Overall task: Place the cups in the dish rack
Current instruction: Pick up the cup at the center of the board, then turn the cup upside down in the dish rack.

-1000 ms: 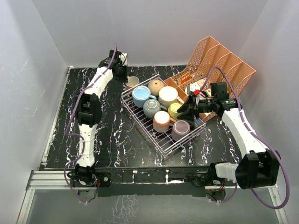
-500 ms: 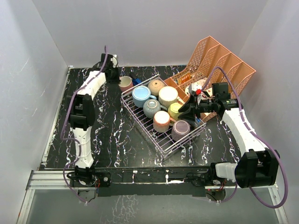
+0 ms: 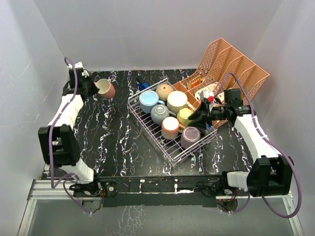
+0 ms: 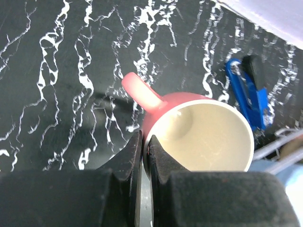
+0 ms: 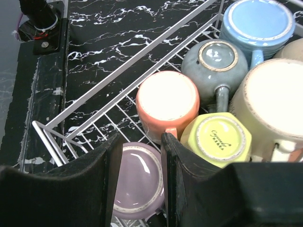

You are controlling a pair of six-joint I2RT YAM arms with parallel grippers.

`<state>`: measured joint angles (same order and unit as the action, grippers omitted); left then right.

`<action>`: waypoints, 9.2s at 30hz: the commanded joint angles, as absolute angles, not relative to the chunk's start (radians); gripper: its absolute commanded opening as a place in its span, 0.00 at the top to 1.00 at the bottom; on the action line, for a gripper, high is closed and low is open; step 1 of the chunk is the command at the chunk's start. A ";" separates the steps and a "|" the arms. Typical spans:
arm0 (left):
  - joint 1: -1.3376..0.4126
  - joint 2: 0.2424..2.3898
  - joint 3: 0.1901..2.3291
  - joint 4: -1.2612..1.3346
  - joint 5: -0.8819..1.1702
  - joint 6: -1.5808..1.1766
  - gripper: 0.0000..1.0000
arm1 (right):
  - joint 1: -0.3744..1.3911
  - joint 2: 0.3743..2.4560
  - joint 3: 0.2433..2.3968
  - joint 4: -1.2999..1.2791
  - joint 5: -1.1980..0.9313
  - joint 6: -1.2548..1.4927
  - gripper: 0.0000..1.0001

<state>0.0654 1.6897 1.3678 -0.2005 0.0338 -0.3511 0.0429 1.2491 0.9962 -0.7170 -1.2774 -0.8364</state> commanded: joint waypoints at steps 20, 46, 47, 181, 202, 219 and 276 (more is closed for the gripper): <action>0.063 0.900 0.639 0.707 1.015 -0.803 1.00 | 0.168 1.295 1.319 -0.946 -1.364 -0.944 0.45; -0.315 1.024 0.516 1.188 0.993 -0.898 1.00 | 0.379 1.382 1.180 0.125 -1.344 0.511 0.17; -0.318 1.023 0.516 1.191 0.991 -0.900 1.00 | 0.388 1.385 1.165 0.158 -1.338 0.543 0.17; -0.574 1.119 0.515 1.332 1.101 -1.318 1.00 | 0.255 1.298 1.622 -0.999 -0.924 -1.229 0.00; -0.683 1.478 0.683 1.796 1.135 -1.949 1.00 | 0.259 0.754 0.984 -0.648 -1.074 -2.274 0.00; -0.773 1.648 0.812 1.796 1.188 -2.002 1.00 | 0.346 0.752 0.884 -0.819 -1.101 -2.667 0.13; -0.413 1.357 0.570 1.412 0.942 -1.491 0.37 | 0.352 0.650 0.917 -0.625 -1.051 -1.424 0.92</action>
<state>-0.4335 1.5402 0.6468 1.5616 1.0256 -1.8023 0.3473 0.5926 0.7715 -0.6880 -1.0225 -1.7054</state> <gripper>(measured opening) 0.626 0.196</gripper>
